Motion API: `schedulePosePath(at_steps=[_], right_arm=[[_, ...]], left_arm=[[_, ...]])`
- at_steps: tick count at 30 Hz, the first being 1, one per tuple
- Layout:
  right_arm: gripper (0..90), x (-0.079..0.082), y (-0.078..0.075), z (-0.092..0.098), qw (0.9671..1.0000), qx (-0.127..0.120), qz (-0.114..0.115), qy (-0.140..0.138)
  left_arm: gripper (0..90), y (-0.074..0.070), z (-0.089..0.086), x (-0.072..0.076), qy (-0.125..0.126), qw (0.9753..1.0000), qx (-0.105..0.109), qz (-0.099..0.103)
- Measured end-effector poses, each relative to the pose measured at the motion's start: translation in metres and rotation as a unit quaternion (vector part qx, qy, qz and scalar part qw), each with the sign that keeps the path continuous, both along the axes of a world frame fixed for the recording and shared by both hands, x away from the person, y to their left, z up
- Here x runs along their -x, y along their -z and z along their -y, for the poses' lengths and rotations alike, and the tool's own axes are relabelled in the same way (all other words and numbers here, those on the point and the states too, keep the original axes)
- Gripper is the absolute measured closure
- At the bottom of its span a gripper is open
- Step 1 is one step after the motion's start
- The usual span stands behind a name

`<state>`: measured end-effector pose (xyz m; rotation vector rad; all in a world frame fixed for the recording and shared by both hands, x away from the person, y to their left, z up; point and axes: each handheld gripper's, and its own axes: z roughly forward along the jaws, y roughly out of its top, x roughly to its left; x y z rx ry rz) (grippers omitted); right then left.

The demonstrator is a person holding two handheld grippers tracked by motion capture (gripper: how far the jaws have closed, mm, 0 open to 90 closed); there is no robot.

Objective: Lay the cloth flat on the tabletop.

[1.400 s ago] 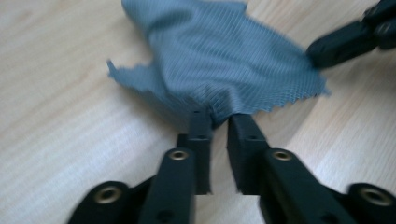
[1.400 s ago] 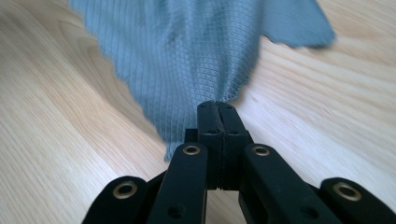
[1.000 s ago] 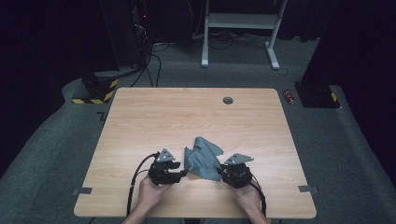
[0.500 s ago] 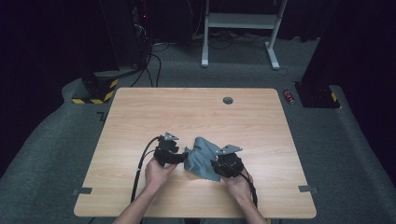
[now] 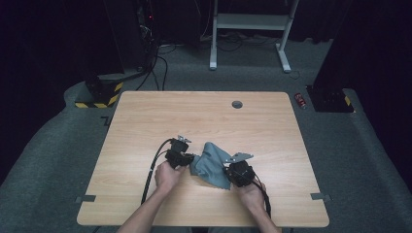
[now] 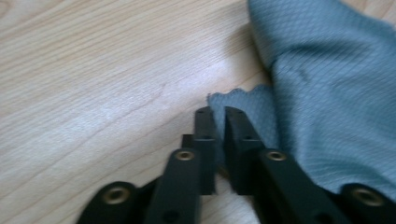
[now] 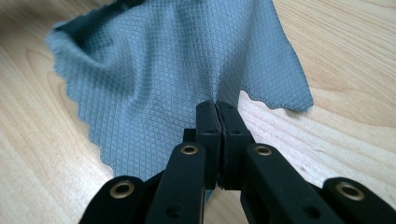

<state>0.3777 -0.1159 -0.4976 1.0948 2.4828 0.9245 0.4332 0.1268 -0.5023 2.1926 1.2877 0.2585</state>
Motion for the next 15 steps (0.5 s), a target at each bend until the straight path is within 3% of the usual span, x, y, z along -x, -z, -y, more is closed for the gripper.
schedulePosePath(at_steps=[3, 4, 10, 13, 15], right_arm=[[88.3, 0.002, -0.001, 0.002, 1.0000, 0.000, 0.004, -0.003], [88.3, 0.003, -0.001, 0.003, 1.0000, -0.001, 0.004, -0.002], [88.4, 0.006, -0.007, 0.006, 1.0000, 0.002, 0.008, -0.003], [88.5, 0.011, -0.010, 0.010, 0.9999, 0.001, 0.015, -0.003], [88.5, 0.016, -0.010, 0.014, 0.9999, 0.001, 0.017, -0.003]], left_arm=[[89.4, -0.002, 0.001, 0.000, 0.006, 0.9999, -0.015, -0.001], [89.7, -0.004, 0.003, 0.001, 0.013, 0.9996, -0.026, 0.008], [89.9, -0.018, -0.003, 0.005, 0.010, 0.9994, -0.008, 0.033], [90.0, -0.030, -0.014, 0.013, 0.000, 0.9982, 0.001, 0.060], [90.0, -0.033, -0.016, 0.016, -0.003, 0.9976, -0.003, 0.070]])
